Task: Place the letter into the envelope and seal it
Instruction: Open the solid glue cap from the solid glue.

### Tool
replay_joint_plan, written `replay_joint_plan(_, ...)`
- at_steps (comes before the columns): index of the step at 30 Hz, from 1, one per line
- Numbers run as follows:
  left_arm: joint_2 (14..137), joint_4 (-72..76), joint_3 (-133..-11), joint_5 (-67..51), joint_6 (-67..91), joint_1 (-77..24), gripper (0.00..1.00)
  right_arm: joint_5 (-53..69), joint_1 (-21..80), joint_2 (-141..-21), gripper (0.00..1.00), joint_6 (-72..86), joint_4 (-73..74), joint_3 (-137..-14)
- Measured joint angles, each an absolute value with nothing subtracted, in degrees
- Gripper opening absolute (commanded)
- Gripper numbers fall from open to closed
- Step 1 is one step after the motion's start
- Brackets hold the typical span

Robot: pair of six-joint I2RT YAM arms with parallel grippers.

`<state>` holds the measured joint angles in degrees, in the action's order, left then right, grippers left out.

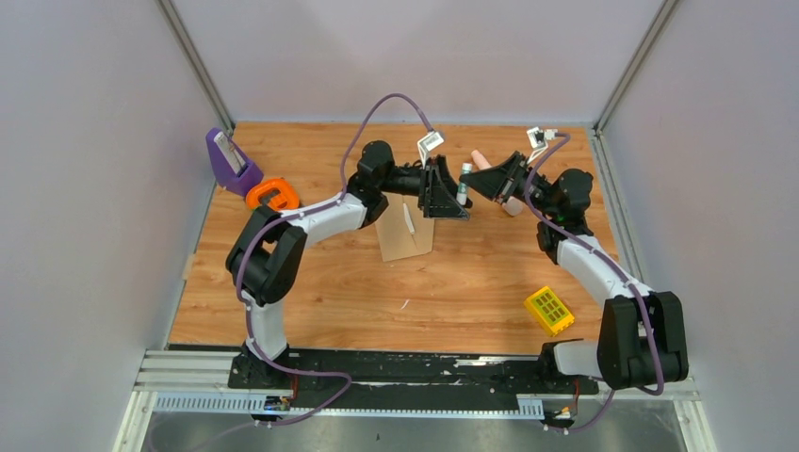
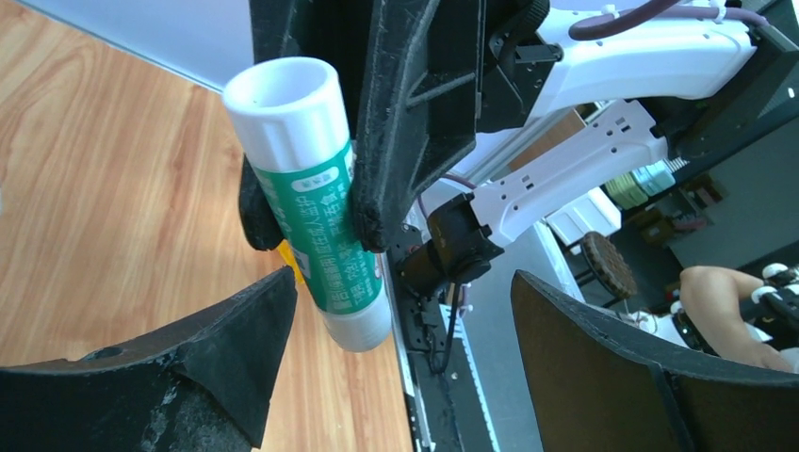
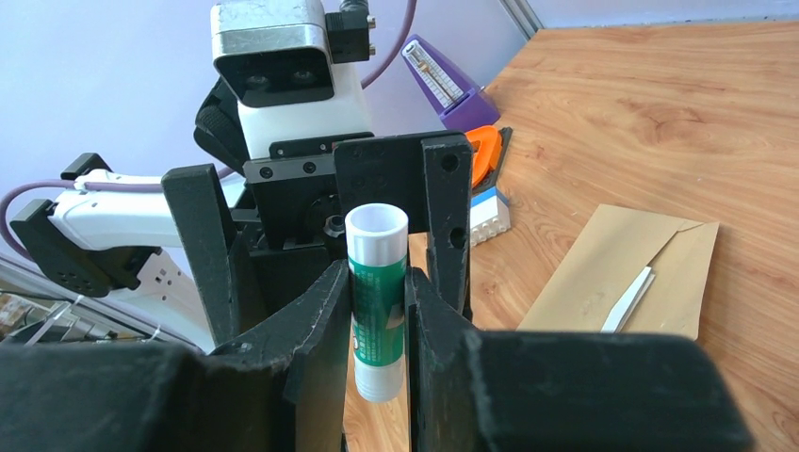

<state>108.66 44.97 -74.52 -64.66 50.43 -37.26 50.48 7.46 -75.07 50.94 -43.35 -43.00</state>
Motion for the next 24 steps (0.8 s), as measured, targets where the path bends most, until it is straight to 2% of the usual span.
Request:
replay_joint_plan(4,108.66,45.98,-74.52,-65.17,51.29,-37.52,0.68,50.46,7.46,-75.07,0.00,50.89,-43.55,-43.00)
replay_joint_plan(7,108.66,47.11,-74.52,-65.41,52.27,-37.54,0.48,50.59,7.44,-75.05,0.00,51.16,-43.70,-43.00)
replay_joint_plan(10,108.86,47.24,-74.52,-65.12,52.82,-37.34,0.42,51.13,7.70,-74.89,0.00,51.42,-44.97,-43.03)
replay_joint_plan(14,108.88,47.24,-74.52,-64.75,53.41,-37.30,0.26,51.72,7.77,-74.83,0.00,52.07,-45.93,-43.03)
replay_joint_plan(15,108.90,47.16,-74.52,-64.69,53.60,-37.30,0.20,51.83,7.77,-74.78,0.03,52.10,-46.15,-43.03)
replay_joint_plan(17,108.90,46.96,-74.52,-64.66,53.82,-37.28,0.16,52.10,7.73,-74.67,0.11,51.86,-46.17,-43.09)
replay_joint_plan(19,108.90,46.50,-74.52,-64.69,53.52,-37.30,0.15,52.60,7.68,-74.54,0.24,50.30,-45.78,-43.27)
replay_joint_plan(22,108.88,45.08,-74.52,-64.77,51.94,-37.32,0.15,53.89,7.42,-74.54,0.53,49.19,-42.78,-44.38)
replay_joint_plan(24,108.75,42.98,-74.52,-65.67,49.82,-37.32,0.15,54.15,7.01,-74.54,0.59,46.89,-38.83,-45.71)
